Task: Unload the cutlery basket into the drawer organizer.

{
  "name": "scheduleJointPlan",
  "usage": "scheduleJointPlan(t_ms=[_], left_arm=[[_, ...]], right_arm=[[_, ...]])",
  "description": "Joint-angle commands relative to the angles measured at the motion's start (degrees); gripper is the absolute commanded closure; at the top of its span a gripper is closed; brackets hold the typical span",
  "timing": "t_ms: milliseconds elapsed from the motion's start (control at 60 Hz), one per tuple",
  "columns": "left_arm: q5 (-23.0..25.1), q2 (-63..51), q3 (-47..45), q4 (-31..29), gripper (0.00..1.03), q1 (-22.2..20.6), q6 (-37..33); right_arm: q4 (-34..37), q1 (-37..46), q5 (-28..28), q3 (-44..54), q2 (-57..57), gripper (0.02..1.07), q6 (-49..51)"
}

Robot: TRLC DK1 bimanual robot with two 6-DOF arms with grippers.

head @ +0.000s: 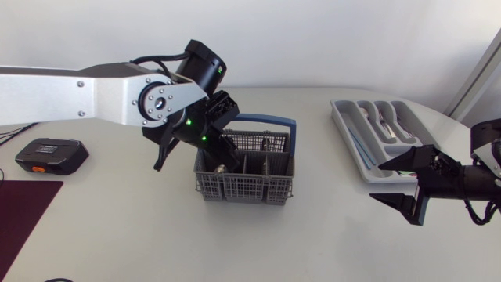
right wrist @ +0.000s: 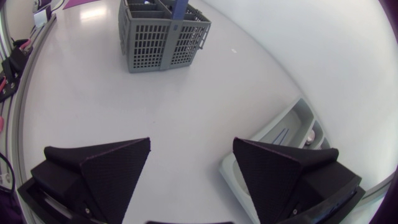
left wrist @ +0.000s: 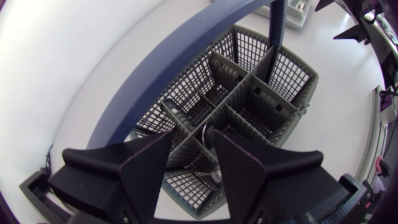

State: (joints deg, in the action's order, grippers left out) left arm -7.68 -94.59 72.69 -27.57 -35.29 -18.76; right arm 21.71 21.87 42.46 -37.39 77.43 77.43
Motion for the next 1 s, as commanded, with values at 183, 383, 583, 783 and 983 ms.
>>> scheduleJointPlan(t_ms=[183, 383, 583, 783, 983], left_arm=[[-0.49, -0.69, -0.44, -0.55, 0.56, -0.04, 1.1], [-0.49, -0.07, -2.9, 1.12, 0.56, -0.66, 1.1], [-2.16, 1.6, -7.65, 6.65, 0.56, -1.45, 0.83], [-4.53, 2.04, -11.07, 11.58, 0.56, -2.15, 0.4], [-4.53, 2.04, -11.86, 14.74, 0.56, -1.89, -0.31]], right_arm=[[-2.47, -2.62, 0.87, 4.52, -2.81, 0.11, -3.95], [-3.43, -3.24, 0.87, 5.57, -3.25, 0.11, -4.83], [-3.87, -3.41, 0.87, 6.27, -3.25, 0.11, -5.01], [-4.93, -3.85, 0.87, 6.98, -3.25, 0.11, -5.36], [-4.93, -4.03, 0.87, 7.33, -3.42, 0.11, -5.45]])
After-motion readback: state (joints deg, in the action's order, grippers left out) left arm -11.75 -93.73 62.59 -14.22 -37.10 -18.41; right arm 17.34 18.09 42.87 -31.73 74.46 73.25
